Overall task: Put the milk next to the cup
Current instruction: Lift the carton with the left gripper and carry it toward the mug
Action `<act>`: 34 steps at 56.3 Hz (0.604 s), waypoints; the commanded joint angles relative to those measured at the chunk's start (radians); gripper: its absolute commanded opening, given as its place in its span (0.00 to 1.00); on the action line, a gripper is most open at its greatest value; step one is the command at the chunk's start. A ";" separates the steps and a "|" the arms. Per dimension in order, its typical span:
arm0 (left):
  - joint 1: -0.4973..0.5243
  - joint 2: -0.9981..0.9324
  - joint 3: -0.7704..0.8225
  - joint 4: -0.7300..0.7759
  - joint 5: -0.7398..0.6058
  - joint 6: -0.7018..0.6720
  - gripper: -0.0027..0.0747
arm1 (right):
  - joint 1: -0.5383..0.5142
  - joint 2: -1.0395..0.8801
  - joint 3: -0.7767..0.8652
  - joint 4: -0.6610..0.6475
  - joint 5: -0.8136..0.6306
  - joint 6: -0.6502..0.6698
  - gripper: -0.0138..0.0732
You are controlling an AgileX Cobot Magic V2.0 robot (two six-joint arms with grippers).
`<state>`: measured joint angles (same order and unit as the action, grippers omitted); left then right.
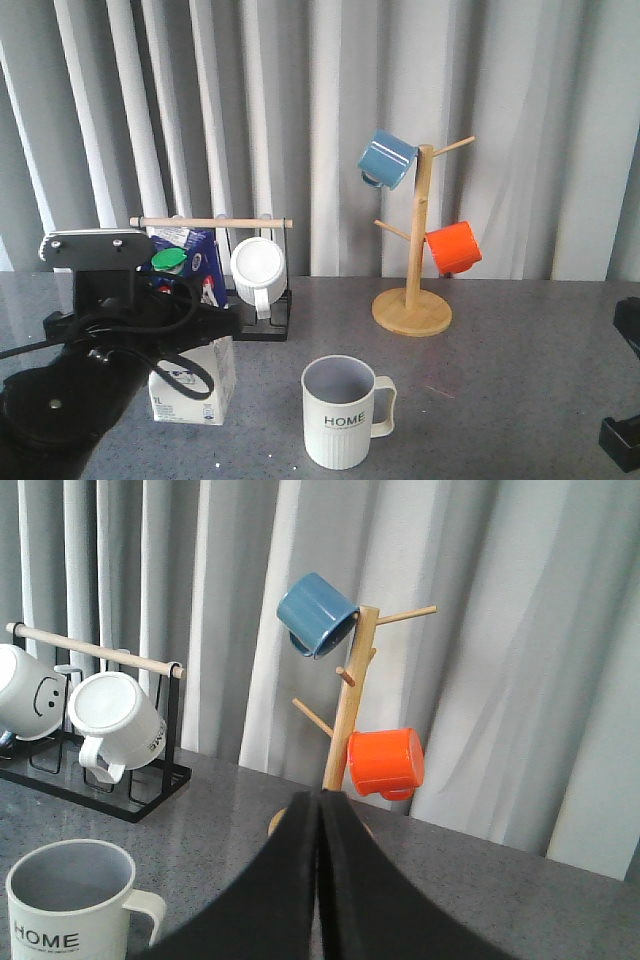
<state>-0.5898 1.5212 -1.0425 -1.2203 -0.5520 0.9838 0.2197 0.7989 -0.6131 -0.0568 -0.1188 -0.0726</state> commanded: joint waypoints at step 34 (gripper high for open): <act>-0.142 0.133 -0.118 -0.025 -0.104 0.015 0.11 | -0.004 -0.008 -0.026 -0.003 -0.067 -0.007 0.15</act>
<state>-0.7205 1.6877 -1.1243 -1.2731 -0.6126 0.9958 0.2197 0.7989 -0.6131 -0.0568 -0.1168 -0.0726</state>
